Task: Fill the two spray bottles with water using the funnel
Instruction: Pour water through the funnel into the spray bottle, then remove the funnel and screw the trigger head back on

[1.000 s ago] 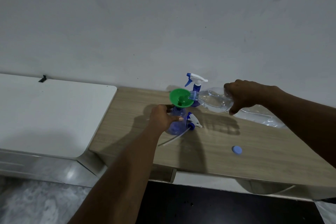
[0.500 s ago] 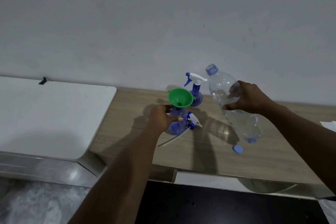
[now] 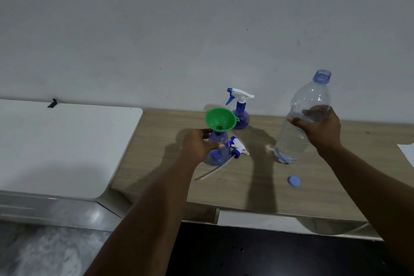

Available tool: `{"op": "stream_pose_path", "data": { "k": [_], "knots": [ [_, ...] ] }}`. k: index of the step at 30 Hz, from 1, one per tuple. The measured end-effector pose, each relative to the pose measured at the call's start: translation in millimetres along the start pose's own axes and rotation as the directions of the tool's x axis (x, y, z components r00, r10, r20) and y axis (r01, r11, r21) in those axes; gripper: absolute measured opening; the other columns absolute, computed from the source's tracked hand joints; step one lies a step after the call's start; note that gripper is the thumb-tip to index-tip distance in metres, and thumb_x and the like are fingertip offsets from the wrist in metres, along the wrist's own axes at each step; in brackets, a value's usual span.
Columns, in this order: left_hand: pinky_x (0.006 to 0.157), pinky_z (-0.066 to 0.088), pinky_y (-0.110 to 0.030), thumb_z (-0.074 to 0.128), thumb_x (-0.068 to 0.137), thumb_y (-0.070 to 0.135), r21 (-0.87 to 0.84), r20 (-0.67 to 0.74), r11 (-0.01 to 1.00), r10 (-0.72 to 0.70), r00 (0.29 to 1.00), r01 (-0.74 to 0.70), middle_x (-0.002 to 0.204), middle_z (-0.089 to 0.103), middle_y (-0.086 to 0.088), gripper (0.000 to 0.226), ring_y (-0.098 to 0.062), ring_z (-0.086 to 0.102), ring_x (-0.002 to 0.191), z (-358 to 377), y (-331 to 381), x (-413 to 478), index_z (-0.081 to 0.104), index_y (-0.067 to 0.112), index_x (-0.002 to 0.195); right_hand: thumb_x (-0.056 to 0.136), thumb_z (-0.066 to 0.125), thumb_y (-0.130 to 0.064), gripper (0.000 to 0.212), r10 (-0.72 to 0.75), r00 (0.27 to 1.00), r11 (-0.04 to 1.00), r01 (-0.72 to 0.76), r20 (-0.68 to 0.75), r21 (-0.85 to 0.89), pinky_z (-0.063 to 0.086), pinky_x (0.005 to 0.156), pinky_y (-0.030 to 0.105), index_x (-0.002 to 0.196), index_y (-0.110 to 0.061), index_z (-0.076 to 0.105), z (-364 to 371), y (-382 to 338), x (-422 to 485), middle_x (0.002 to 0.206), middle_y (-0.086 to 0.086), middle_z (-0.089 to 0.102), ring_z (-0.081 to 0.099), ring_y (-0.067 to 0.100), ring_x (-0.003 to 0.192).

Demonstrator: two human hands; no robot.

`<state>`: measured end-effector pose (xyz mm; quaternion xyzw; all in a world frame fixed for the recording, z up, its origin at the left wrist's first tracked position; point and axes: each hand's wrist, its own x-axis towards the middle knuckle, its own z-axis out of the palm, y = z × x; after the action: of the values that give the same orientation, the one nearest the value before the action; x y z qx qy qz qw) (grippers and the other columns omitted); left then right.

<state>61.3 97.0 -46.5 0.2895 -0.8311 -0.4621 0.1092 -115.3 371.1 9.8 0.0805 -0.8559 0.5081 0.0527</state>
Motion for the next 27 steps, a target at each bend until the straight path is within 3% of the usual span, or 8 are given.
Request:
{"op": "stream_pose_path", "data": {
  "k": [9,13,17,19,21,24,26,27],
  "knots": [
    [0.086,0.048,-0.022,0.094,0.063,0.032,0.006,-0.008,1.000,-0.002,1.000,0.002,0.110,0.074,-0.006,0.068,-0.016,0.069,0.098,2.5,-1.9,0.7,0.069,0.007,0.122,0.051,0.090,-0.063,0.093,0.092,0.995,0.996,-0.091,0.044,-0.009,0.053,0.095,0.045,0.125,-0.022,0.050,-3.2,10.6,-14.1,0.122,0.000,0.064,0.062,0.021,0.113],
    [0.087,0.050,-0.024,0.094,0.063,0.033,-0.005,-0.011,1.000,-0.010,1.000,0.010,0.110,0.074,-0.006,0.069,-0.018,0.070,0.098,3.3,-1.6,-0.1,0.069,0.009,0.122,0.062,0.087,-0.057,0.101,0.204,0.979,0.978,-0.203,0.008,-0.043,0.049,0.100,0.049,0.136,-0.009,0.036,14.3,12.6,-32.7,0.136,0.012,0.054,0.055,0.033,0.123],
    [0.085,0.047,-0.022,0.093,0.064,0.035,0.012,-0.015,1.000,0.000,1.000,0.001,0.111,0.074,-0.006,0.070,-0.017,0.069,0.097,3.3,-2.0,-0.6,0.068,0.009,0.123,0.074,0.078,-0.053,0.102,0.490,0.860,0.854,-0.506,-0.140,-0.121,0.040,0.105,0.058,0.143,-0.002,0.024,49.4,0.4,-72.8,0.144,0.023,0.039,0.045,0.047,0.129],
    [0.086,0.049,-0.023,0.093,0.063,0.035,0.016,-0.011,1.000,-0.003,1.000,0.003,0.113,0.074,-0.006,0.071,-0.018,0.069,0.099,3.2,-2.6,0.2,0.068,0.010,0.125,0.080,0.072,-0.049,0.095,0.549,0.823,0.820,-0.564,-0.145,-0.102,0.037,0.106,0.058,0.146,-0.004,0.023,70.9,-10.2,-95.3,0.145,0.022,0.035,0.041,0.046,0.131],
    [0.087,0.050,-0.024,0.094,0.062,0.035,0.010,-0.003,1.000,-0.013,1.000,0.013,0.114,0.074,-0.005,0.073,-0.017,0.069,0.097,3.4,-2.9,0.9,0.067,0.011,0.126,0.083,0.070,-0.045,0.079,0.466,0.883,0.882,-0.469,-0.058,-0.050,0.040,0.103,0.050,0.143,-0.007,0.034,86.2,-29.0,-110.7,0.140,0.018,0.041,0.046,0.039,0.125],
    [0.082,0.046,-0.023,0.093,0.064,0.034,0.002,0.002,1.000,-0.030,1.000,0.030,0.109,0.074,-0.003,0.069,-0.013,0.065,0.091,3.4,-2.1,1.1,0.067,0.012,0.125,0.083,0.069,-0.046,0.053,0.028,0.989,0.999,-0.021,0.144,-0.048,0.044,0.089,0.034,0.123,-0.013,0.055,98.8,-68.6,-107.4,0.113,0.005,0.052,0.050,0.019,0.102],
    [0.083,0.046,-0.023,0.093,0.065,0.032,-0.009,0.012,0.999,-0.047,0.999,0.047,0.106,0.072,-0.001,0.067,-0.013,0.064,0.092,3.9,-3.4,2.1,0.068,0.012,0.124,0.077,0.065,-0.058,0.062,-0.211,0.931,0.948,0.269,0.297,-0.170,0.046,0.091,0.036,0.125,-0.021,0.051,103.7,-91.5,-90.5,0.118,0.002,0.050,0.048,0.018,0.106],
    [0.085,0.047,-0.025,0.093,0.064,0.031,-0.026,0.015,0.998,-0.061,0.998,0.062,0.106,0.071,-0.001,0.068,-0.015,0.064,0.094,4.3,-4.0,2.5,0.067,0.011,0.123,0.074,0.065,-0.062,0.070,-0.252,0.886,0.913,0.351,0.389,-0.208,0.047,0.094,0.040,0.130,-0.023,0.048,105.5,-102.4,-81.1,0.126,0.004,0.050,0.048,0.020,0.112]
  ]
}}
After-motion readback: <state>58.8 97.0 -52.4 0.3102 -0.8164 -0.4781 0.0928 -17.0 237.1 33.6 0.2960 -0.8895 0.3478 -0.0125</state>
